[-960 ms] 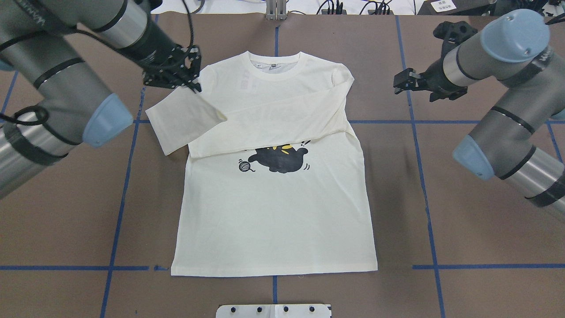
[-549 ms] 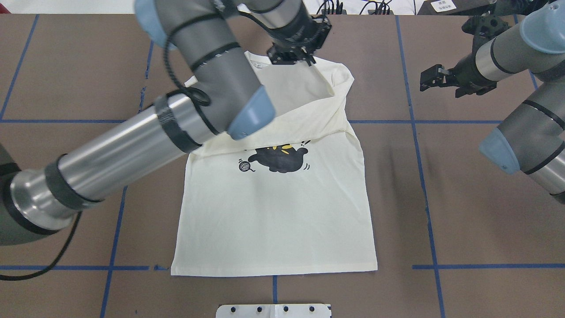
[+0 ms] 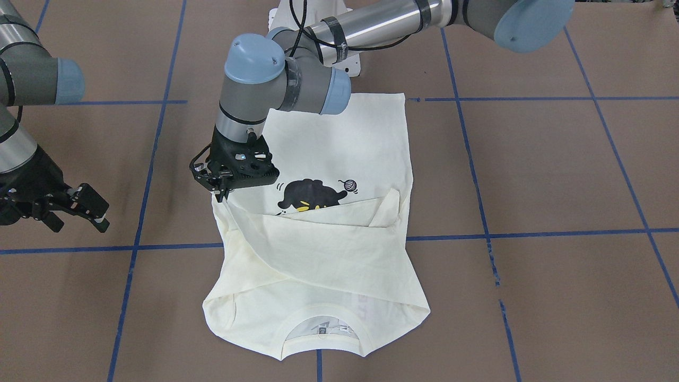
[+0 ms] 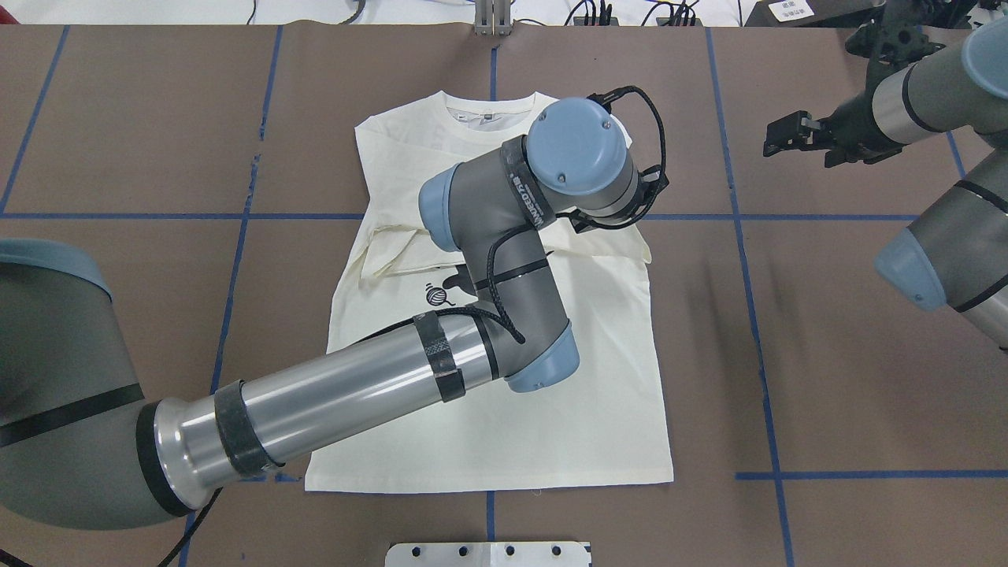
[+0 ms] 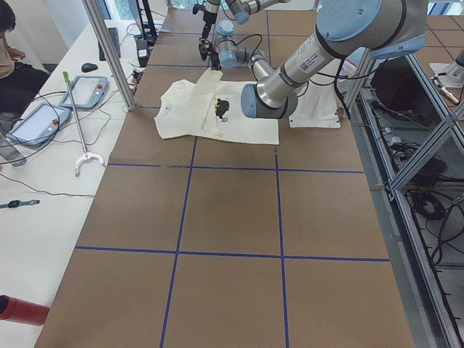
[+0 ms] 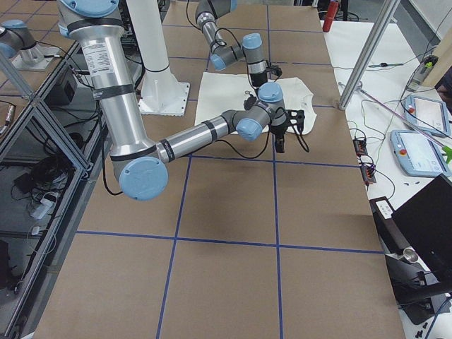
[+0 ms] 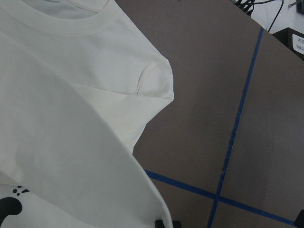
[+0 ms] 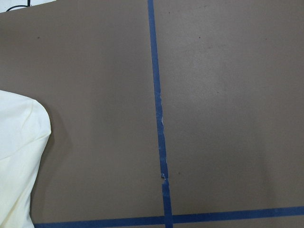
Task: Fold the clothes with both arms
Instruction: 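Lay the sleeve flat and open the left gripper, then lift away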
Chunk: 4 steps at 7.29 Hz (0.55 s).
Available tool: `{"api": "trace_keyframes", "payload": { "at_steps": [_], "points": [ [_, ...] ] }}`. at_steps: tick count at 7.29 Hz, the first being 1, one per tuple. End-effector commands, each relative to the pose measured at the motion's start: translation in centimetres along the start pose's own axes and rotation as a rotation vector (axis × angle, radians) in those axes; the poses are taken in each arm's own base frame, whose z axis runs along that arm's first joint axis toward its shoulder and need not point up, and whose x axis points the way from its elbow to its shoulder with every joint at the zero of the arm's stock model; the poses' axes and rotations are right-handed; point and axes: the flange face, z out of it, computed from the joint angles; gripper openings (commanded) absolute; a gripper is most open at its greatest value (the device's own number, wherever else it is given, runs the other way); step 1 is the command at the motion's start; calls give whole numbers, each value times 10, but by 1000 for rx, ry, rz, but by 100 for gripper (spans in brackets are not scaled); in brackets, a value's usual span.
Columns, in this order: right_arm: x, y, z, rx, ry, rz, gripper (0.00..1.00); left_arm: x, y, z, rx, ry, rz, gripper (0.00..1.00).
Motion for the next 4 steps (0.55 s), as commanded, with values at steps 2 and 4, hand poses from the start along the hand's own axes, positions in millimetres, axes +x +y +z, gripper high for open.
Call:
{"api": "trace_keyframes", "payload": {
  "at_steps": [2,4],
  "points": [
    [-2,-3,2,3,1,0,100,-1,28,6,-14,11,17,0],
    [2,-3,10,-4,12,6,100,-18,27,8,-13,7,31,0]
  ]
}}
